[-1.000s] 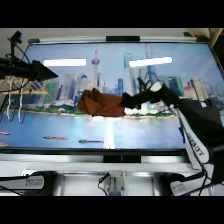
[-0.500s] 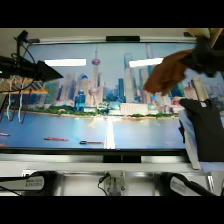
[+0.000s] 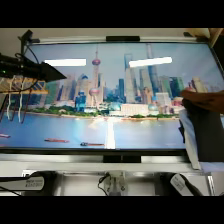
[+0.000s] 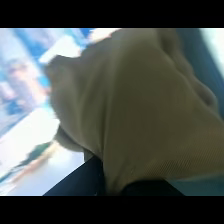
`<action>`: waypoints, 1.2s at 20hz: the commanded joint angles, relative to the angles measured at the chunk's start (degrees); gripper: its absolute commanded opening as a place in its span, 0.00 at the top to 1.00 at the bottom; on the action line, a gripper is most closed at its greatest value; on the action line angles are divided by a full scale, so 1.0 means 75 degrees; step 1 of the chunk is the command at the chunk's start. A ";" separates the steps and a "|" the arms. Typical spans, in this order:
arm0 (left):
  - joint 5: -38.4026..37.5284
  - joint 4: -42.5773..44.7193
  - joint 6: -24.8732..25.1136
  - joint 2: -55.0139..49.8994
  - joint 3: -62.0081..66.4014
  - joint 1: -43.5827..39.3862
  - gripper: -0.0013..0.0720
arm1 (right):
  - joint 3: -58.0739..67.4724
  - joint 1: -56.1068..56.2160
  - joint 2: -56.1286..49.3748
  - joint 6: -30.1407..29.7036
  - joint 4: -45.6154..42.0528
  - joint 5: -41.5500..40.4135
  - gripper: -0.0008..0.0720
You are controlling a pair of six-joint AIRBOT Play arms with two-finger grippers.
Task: Fold the shirts.
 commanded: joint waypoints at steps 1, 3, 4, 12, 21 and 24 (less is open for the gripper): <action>0.0003 0.0000 0.0122 -0.0003 -0.0003 -0.0152 0.94 | -0.0358 -0.0268 0.0364 -0.0119 -0.2565 0.1239 0.87; -0.0003 0.0000 0.0137 -0.0003 -0.0003 -0.0216 0.94 | -0.1422 -0.0268 0.0638 -0.0192 -0.2926 0.1233 0.87; -0.0003 0.0000 0.0134 -0.0003 -0.0003 -0.0236 0.94 | -0.2159 -0.0268 0.0848 -0.0192 -0.3013 0.1233 0.87; -0.0006 0.0006 -0.0189 -0.0003 0.0003 -0.0256 0.94 | -0.4159 -0.0251 0.1247 -0.0836 -0.2975 0.0137 0.05; -0.0825 0.7775 -0.2827 -0.0061 0.0271 -0.2882 0.52 | -0.2253 0.5896 0.0041 0.0344 -0.0988 -0.3934 0.23; -0.0679 0.7571 -0.3465 0.0015 -0.0035 -0.3308 0.04 | -0.2250 0.7487 -0.1609 0.0571 -0.1172 -0.2687 0.12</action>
